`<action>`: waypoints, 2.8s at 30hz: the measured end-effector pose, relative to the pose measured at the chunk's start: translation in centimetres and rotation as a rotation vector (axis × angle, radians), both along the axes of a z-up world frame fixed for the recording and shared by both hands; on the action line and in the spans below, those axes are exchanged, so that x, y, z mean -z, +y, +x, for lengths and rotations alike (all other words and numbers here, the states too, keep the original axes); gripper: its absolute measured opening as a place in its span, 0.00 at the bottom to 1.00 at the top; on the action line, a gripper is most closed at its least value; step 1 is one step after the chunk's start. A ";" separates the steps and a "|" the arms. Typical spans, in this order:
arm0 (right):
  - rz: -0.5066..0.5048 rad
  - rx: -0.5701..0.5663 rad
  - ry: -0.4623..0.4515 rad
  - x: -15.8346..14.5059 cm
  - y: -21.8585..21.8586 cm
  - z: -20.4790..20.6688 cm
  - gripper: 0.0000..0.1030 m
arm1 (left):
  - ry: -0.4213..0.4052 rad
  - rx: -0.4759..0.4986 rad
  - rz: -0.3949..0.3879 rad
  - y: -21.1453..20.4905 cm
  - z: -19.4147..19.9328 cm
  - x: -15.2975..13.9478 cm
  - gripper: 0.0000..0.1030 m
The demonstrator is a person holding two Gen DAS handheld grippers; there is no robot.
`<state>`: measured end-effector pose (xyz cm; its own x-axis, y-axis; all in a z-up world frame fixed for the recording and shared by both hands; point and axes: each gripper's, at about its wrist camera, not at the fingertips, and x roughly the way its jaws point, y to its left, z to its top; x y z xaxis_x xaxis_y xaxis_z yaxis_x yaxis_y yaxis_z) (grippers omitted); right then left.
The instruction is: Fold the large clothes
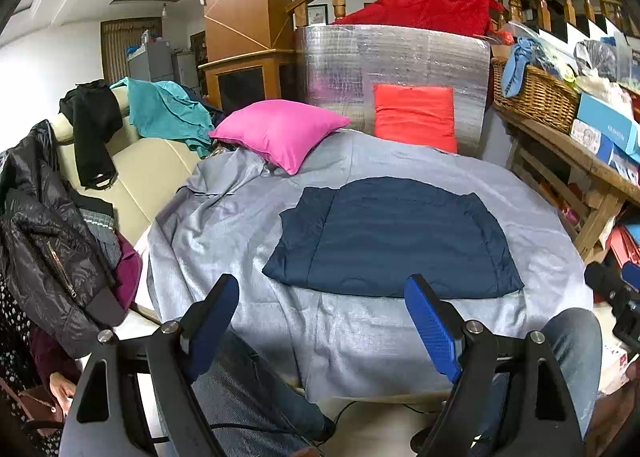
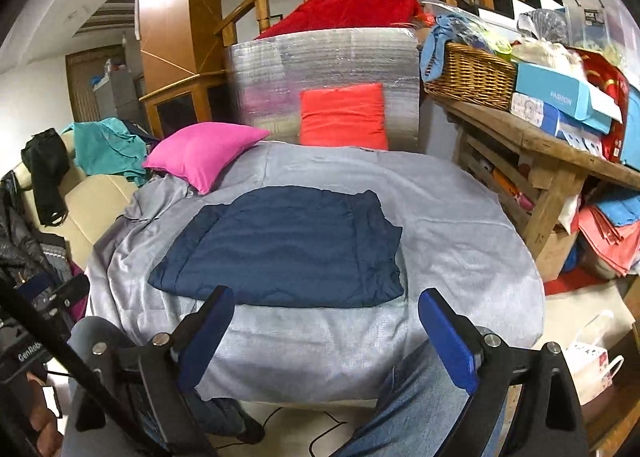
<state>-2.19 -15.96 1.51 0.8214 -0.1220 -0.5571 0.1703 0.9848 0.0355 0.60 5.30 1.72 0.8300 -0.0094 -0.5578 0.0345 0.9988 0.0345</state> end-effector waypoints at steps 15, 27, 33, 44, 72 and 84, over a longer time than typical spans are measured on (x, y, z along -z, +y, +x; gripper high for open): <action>-0.056 -0.014 0.028 0.3 1.1 -0.2 0.92 | -0.002 0.011 0.019 -0.1 -0.7 0.3 0.83; -0.014 -0.014 0.049 0.9 1.1 1.1 0.92 | 0.068 0.005 0.065 -0.5 1.5 2.3 0.83; -0.021 -0.028 0.060 0.8 1.2 1.8 0.92 | 0.076 0.017 0.030 -0.5 2.2 1.9 0.83; -0.022 -0.040 0.024 0.3 1.1 -0.2 0.92 | 0.055 0.027 0.033 -0.3 0.3 0.9 0.83; -0.012 -0.034 0.030 0.1 1.3 -0.7 0.93 | 0.067 0.031 0.025 -0.9 -0.1 0.6 0.83; -0.005 -0.018 0.020 -0.4 0.9 -1.3 0.93 | 0.052 0.040 0.041 -1.8 -0.3 0.3 0.83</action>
<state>-3.45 -15.03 1.94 0.8123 -0.1100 -0.5728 0.1529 0.9879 0.0270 0.33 3.51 1.40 0.7992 -0.0184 -0.6008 0.0773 0.9944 0.0723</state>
